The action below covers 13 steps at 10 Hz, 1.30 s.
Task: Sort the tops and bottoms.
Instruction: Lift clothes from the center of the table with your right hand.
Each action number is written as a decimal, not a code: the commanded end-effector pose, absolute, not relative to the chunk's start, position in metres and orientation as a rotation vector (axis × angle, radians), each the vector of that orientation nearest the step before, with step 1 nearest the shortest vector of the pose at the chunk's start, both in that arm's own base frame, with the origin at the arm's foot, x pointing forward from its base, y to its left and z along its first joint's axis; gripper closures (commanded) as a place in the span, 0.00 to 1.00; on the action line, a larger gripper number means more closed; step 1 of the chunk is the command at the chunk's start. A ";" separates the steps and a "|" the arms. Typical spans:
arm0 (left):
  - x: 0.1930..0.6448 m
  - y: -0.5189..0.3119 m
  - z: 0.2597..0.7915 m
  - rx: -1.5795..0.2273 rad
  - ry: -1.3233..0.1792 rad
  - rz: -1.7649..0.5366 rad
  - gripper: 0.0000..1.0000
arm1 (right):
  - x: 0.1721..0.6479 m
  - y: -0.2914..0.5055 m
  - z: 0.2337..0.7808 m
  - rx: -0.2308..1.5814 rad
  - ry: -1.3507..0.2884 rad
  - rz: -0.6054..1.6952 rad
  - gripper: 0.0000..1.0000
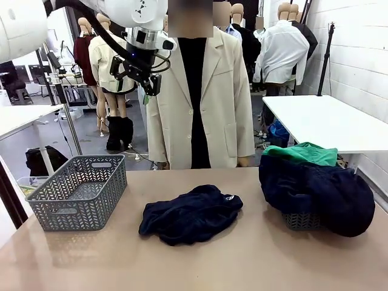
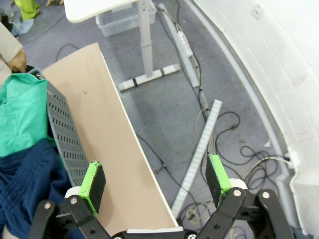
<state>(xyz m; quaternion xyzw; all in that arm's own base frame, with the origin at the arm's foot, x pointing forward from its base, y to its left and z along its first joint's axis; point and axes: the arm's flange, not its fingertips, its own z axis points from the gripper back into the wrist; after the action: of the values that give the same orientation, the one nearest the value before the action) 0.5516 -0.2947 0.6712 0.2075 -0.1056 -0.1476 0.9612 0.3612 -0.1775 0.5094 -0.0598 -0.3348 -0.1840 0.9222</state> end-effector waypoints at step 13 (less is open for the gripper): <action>0.499 0.012 0.590 0.134 -0.145 0.136 0.00 | 0.362 -0.176 0.507 -0.114 -0.686 -0.391 0.00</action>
<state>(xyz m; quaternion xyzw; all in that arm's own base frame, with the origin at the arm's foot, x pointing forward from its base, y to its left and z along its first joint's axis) 0.5075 0.0163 0.6002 0.0733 -0.0524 0.0633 0.9939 0.3610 -0.1781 0.5093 -0.0602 -0.3346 -0.1848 0.9221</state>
